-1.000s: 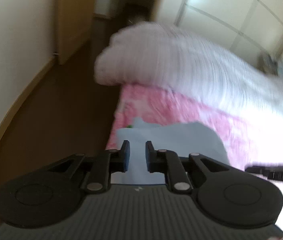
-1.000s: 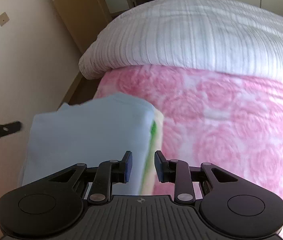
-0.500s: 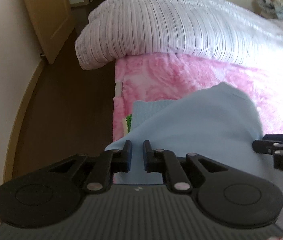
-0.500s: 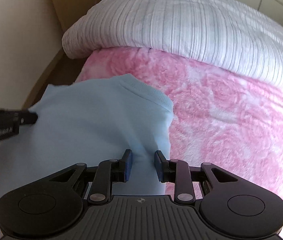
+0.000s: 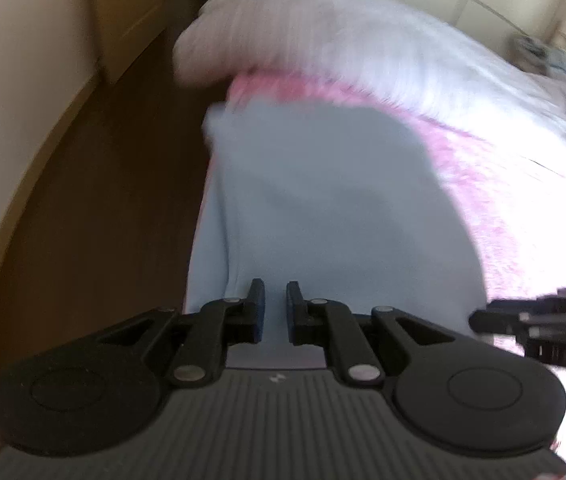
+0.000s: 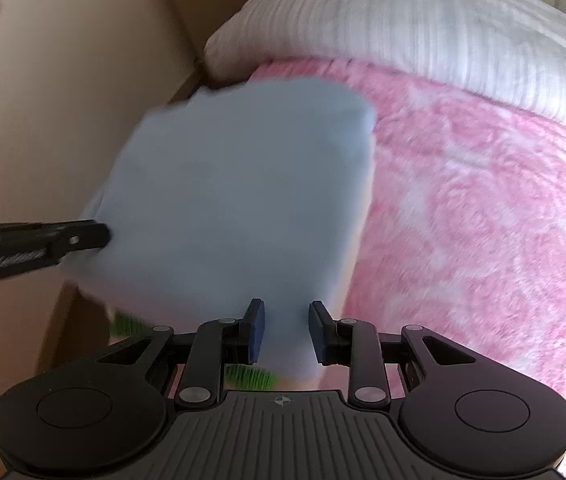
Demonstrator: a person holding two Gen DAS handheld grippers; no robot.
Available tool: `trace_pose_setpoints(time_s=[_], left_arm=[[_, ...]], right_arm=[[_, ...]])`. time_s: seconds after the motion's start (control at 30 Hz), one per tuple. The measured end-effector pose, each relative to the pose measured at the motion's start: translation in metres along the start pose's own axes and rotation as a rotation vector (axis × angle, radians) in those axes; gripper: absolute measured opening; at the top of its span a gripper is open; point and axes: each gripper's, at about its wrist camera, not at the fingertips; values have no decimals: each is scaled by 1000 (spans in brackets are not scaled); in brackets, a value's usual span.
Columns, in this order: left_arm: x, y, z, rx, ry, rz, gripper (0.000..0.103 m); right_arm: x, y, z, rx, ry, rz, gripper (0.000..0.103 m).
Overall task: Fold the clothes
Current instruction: 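Carry the sweatshirt with both grippers and lower it onto the green towel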
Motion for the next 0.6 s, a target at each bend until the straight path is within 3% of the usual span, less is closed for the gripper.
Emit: trace_pose_setpoints(time_s=[0.23,0.4,0.6], left_arm=[[-12,7,-15,-53,-53,-24,9],[-8,9,-25,-96,-102,-9,9],[-40,14,-52,-113,-133,-64,10]], right_arm=[[-19,7,-1,-13,0,-41,29],[8,12,2,-26,7,48,29],[-25,9,2,10,3,39,29]])
Point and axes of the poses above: each gripper's, at about its wrist camera, not at the fingertips, and x roughly the way its jaws point, z to its left, y to its underside, and after that the axes turned 11 degrees about y, right-handed
